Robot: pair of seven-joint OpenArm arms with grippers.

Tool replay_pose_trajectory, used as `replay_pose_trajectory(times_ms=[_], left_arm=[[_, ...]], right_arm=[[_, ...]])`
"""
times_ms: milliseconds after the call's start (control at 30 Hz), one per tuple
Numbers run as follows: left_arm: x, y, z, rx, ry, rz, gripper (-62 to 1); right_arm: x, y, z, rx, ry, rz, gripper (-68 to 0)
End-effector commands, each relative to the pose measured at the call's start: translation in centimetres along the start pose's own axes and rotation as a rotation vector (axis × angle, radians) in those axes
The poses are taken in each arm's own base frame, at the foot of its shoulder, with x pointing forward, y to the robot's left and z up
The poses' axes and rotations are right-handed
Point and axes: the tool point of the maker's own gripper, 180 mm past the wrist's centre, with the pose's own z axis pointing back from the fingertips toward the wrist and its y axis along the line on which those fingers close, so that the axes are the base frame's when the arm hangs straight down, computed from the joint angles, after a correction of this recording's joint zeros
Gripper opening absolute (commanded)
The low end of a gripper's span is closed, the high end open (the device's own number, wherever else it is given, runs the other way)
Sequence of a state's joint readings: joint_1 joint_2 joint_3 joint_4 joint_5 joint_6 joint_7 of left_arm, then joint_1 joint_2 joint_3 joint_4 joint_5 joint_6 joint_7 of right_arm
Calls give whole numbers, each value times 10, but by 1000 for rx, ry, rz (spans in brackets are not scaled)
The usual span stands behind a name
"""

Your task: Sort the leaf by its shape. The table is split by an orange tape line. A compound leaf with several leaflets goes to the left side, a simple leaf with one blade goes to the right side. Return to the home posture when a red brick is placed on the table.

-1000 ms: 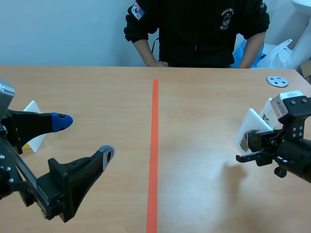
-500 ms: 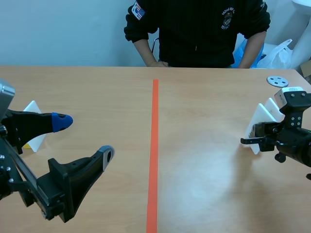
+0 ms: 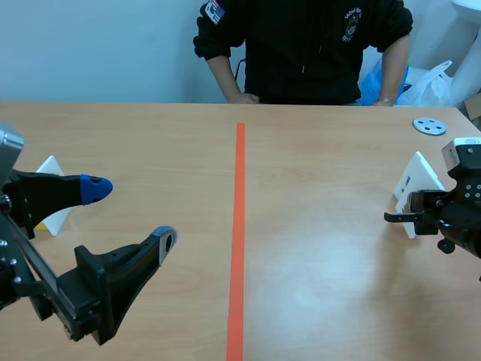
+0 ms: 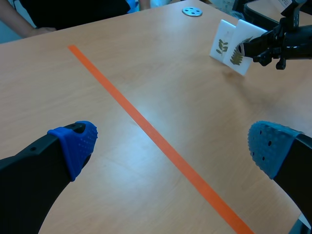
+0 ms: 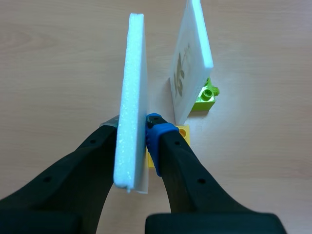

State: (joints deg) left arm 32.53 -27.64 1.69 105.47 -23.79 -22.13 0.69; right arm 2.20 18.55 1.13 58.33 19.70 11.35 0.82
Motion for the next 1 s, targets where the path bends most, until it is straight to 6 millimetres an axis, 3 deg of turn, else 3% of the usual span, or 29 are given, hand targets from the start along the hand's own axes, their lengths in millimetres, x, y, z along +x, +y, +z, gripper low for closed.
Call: replay_pose_trajectory(times_ms=[0, 133, 400, 600, 700, 967], left_arm=[[5, 2, 0, 4, -21, -2, 14], [5, 2, 0, 4, -21, -2, 14], [5, 2, 0, 5, -21, -2, 14], [5, 2, 0, 5, -21, -2, 14], [5, 2, 0, 5, -20, -2, 14], [5, 2, 0, 5, -20, -2, 14]], right_arm=[[14, -8, -2, -14, -36, 11, -656], [8, -9, -2, -17, -9, 16, -653], [-2, -30, 3, -88, 23, 21, -564], [-6, -35, 7, -100, 32, 16, -377], [-1, -32, 7, -83, 7, 9, -278], [32, -14, 9, -18, -44, -17, -200]])
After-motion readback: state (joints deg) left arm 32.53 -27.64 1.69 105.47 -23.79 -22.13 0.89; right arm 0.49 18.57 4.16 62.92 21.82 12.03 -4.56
